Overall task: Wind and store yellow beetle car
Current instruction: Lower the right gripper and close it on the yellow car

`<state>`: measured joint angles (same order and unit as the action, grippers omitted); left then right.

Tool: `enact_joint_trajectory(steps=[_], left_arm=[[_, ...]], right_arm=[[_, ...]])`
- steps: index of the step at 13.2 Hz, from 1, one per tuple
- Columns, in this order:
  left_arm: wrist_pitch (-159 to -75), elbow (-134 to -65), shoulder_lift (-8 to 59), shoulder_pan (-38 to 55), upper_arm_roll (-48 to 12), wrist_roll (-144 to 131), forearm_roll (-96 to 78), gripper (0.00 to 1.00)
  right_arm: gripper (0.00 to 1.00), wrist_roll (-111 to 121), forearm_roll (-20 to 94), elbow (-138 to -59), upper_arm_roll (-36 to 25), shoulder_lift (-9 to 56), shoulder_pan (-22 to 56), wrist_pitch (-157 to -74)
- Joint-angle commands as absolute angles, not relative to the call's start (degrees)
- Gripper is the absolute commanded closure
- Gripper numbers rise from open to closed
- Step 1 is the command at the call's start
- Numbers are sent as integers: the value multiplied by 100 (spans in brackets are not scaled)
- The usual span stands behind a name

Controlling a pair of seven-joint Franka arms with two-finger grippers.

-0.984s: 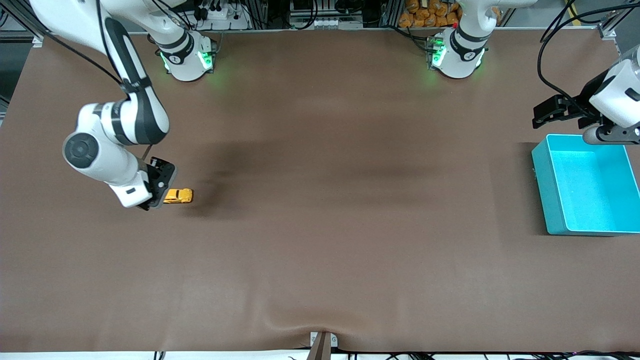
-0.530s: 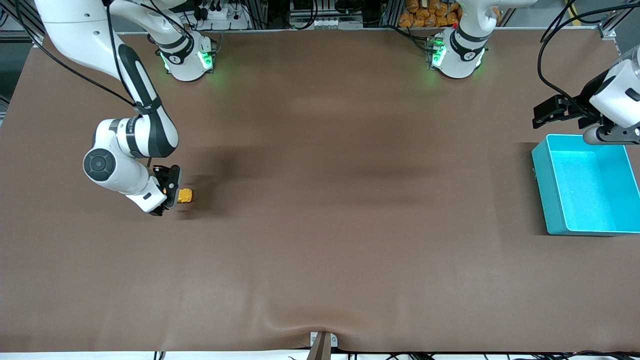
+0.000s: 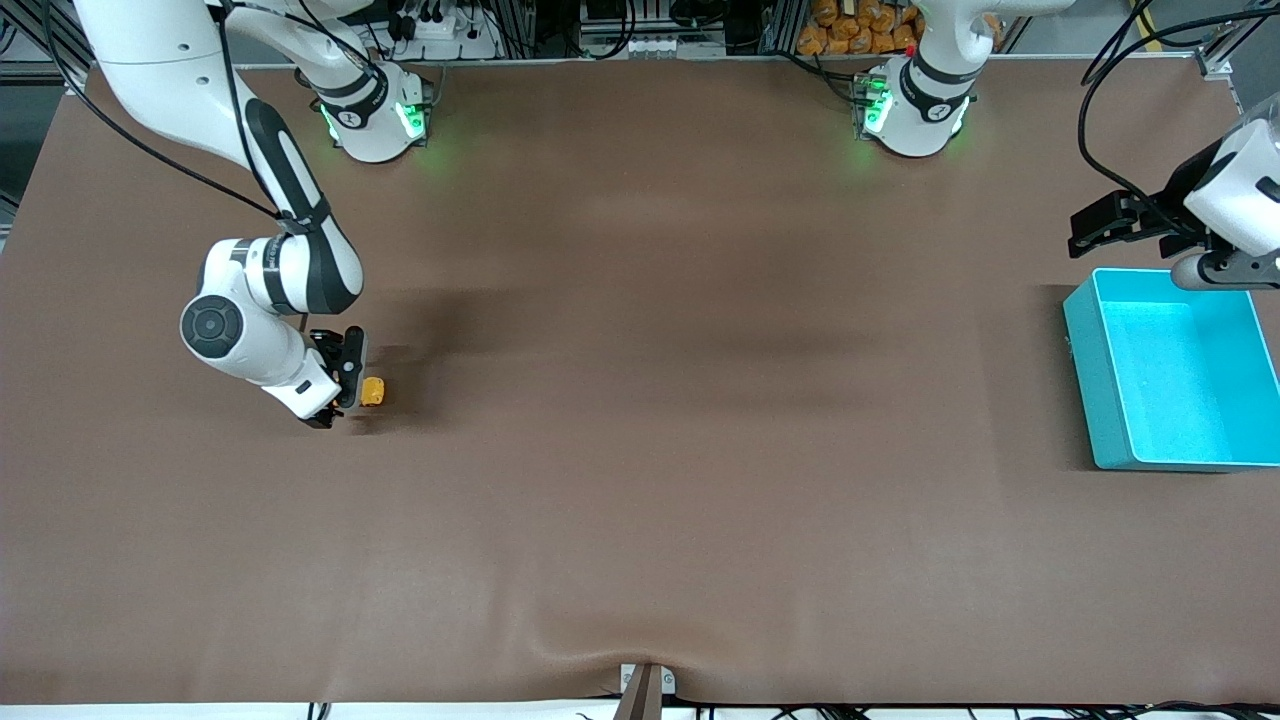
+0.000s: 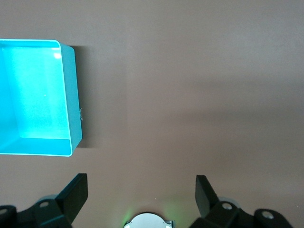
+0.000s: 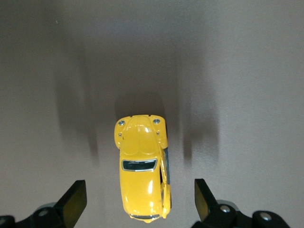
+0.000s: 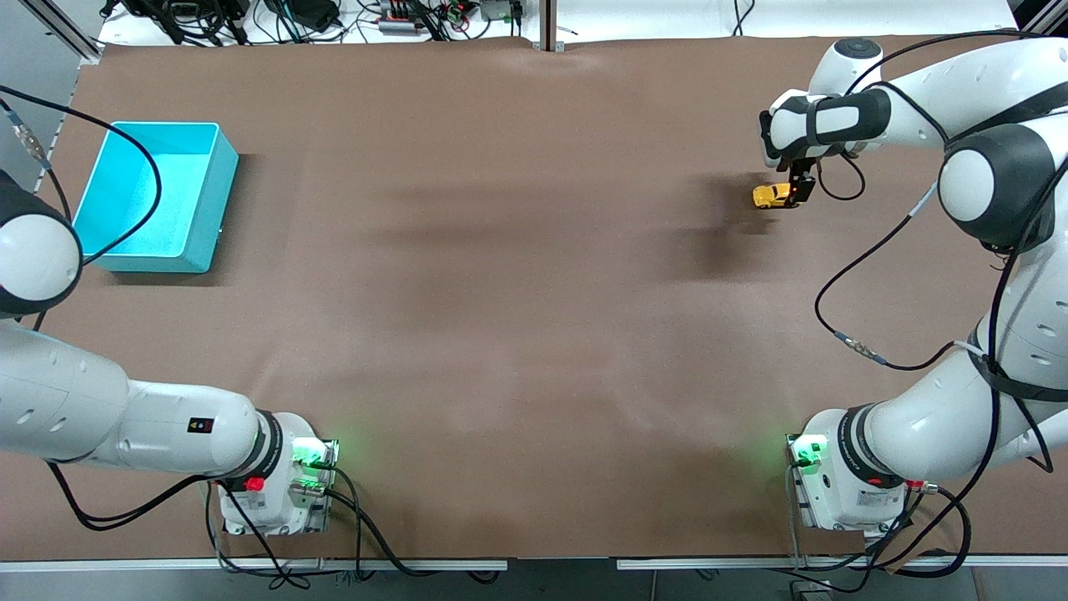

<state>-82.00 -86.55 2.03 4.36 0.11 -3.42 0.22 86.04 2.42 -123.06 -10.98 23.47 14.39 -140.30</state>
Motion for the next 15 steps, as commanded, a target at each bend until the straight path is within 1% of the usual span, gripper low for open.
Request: enact_joint_trajectory(steps=[1, 4, 7, 8, 11, 15], left_arm=[[-8218, -8622, 193, 448, 44, -343, 0, 0], [-8218, -8622, 202, 448, 53, -343, -9, 0], [-8218, -8622, 202, 448, 53, -351, -9, 0], [-8226, -8622, 202, 448, 53, -360, -9, 0], [-8288, -8622, 193, 448, 53, -360, -9, 0], [-8306, -8613, 193, 448, 53, -360, -9, 0]], right_arm=[[6, 8754, 360, -12366, -1072, 2338, 1424, -14115], [10, 8754, 465, -12349, -1072, 2390, 1450, -14133], [20, 8754, 562, -12340, -1003, 2452, 1450, -14194], [22, 8754, 563, -12340, -993, 2470, 1450, -14203], [37, 8763, 562, -12340, -993, 2470, 1459, -14194], [68, 8789, 563, -12340, -984, 2470, 1459, -14194]])
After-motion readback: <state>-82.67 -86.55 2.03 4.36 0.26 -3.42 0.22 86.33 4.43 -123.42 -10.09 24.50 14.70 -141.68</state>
